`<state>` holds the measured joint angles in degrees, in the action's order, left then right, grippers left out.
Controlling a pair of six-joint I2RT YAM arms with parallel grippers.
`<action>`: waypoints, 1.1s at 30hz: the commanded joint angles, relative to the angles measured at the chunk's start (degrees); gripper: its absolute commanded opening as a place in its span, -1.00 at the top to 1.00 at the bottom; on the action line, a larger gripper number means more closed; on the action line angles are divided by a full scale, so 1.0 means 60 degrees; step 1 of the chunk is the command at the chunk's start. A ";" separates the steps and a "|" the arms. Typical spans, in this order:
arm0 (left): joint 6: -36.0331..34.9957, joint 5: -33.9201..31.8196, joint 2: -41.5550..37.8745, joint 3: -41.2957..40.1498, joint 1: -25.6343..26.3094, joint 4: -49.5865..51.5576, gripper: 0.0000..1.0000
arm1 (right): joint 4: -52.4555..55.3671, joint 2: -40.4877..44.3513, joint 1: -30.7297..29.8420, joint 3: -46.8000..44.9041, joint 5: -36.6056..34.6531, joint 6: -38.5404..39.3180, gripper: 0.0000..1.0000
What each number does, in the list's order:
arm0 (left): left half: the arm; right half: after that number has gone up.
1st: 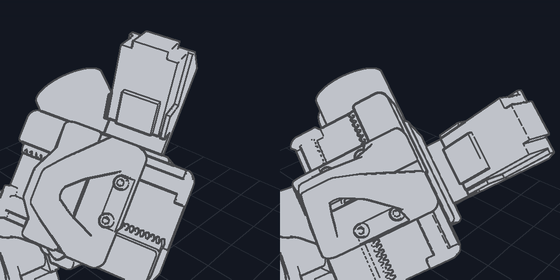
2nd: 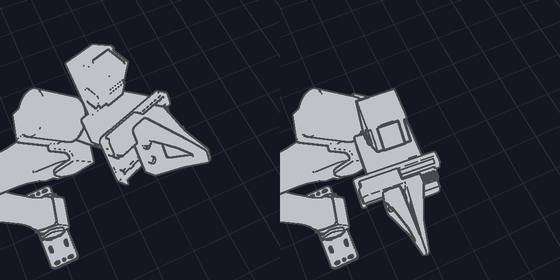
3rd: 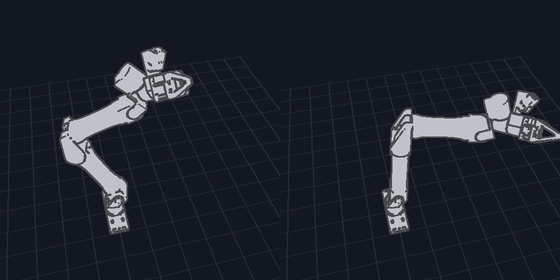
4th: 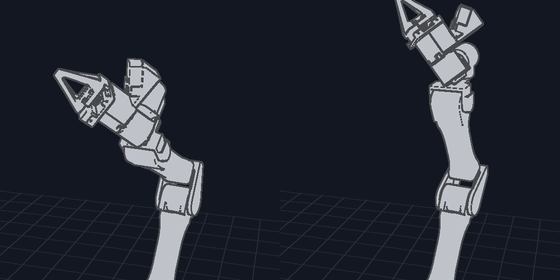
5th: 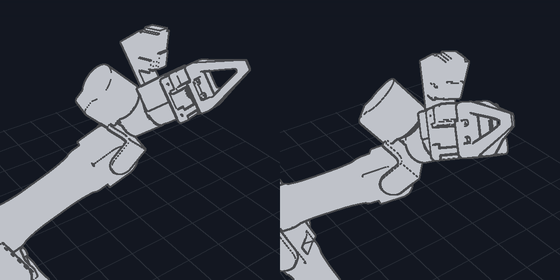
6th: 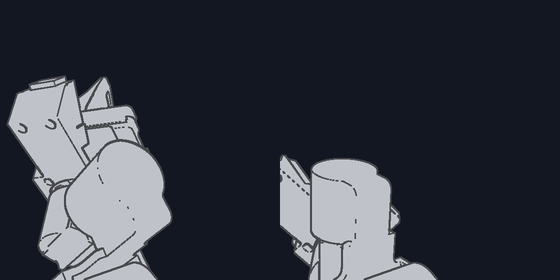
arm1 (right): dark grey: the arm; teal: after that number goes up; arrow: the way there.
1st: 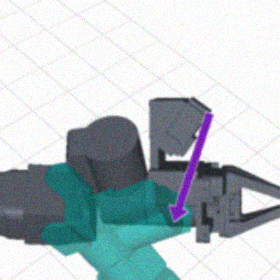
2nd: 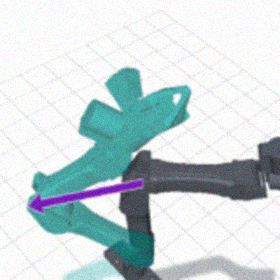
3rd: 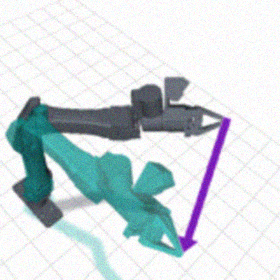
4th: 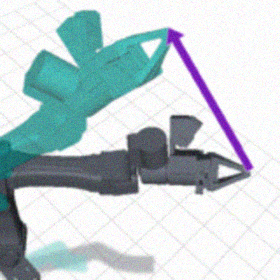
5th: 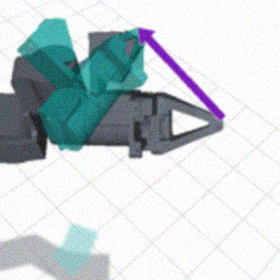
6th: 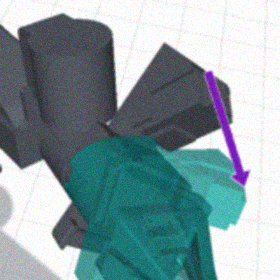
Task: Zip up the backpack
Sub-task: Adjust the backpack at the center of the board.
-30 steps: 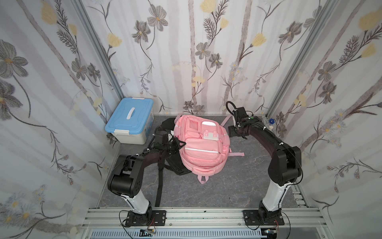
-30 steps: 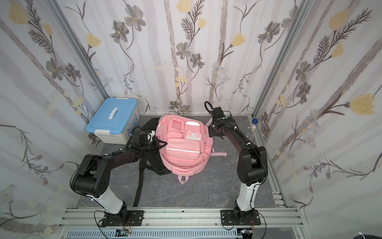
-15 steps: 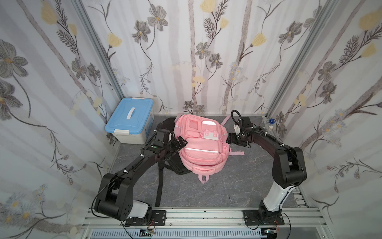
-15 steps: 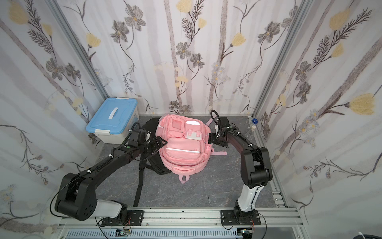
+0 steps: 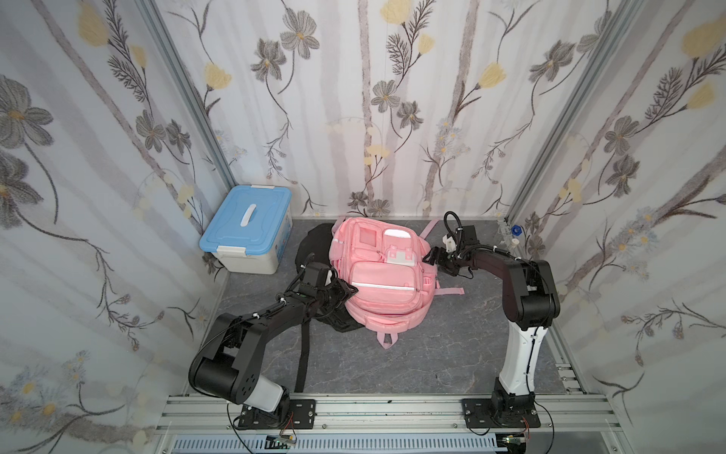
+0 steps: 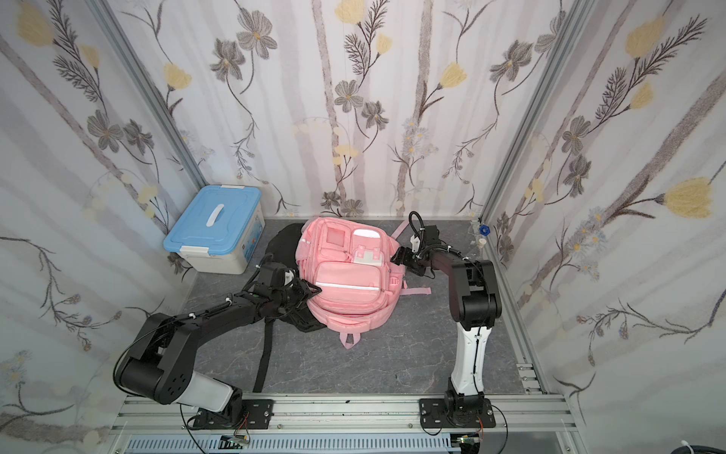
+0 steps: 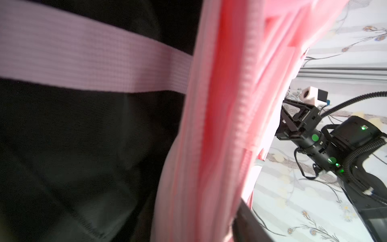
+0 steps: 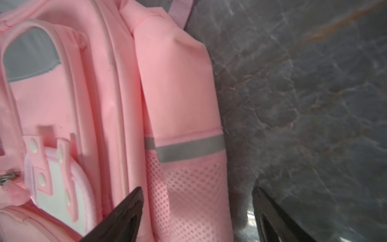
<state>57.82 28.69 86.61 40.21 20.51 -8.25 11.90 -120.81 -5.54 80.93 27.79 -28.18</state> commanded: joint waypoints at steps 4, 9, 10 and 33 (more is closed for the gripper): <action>0.0016 -0.0089 -0.0106 0.0108 -0.0214 -0.0547 1.00 | -0.1365 -0.0634 -0.0043 0.0389 0.1933 -0.0938 0.44; -0.0207 -0.0052 0.0297 0.1204 -0.0460 -0.0311 1.00 | -0.1369 0.0816 -0.0113 -0.0246 0.1959 -0.0916 1.00; -0.0216 -0.0015 0.0431 0.1581 -0.0502 -0.0278 1.00 | -0.1409 0.1228 -0.0152 -0.0475 0.1906 -0.1005 1.00; -0.1947 -0.1525 0.0236 0.3598 -0.0629 0.4937 -1.00 | -0.2997 0.4471 -0.1688 -0.3853 -0.2306 -0.3469 1.00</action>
<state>47.48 21.39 92.03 63.20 15.53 12.19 -0.43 -95.20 -14.76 58.11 16.38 -45.65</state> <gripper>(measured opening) 0.998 0.065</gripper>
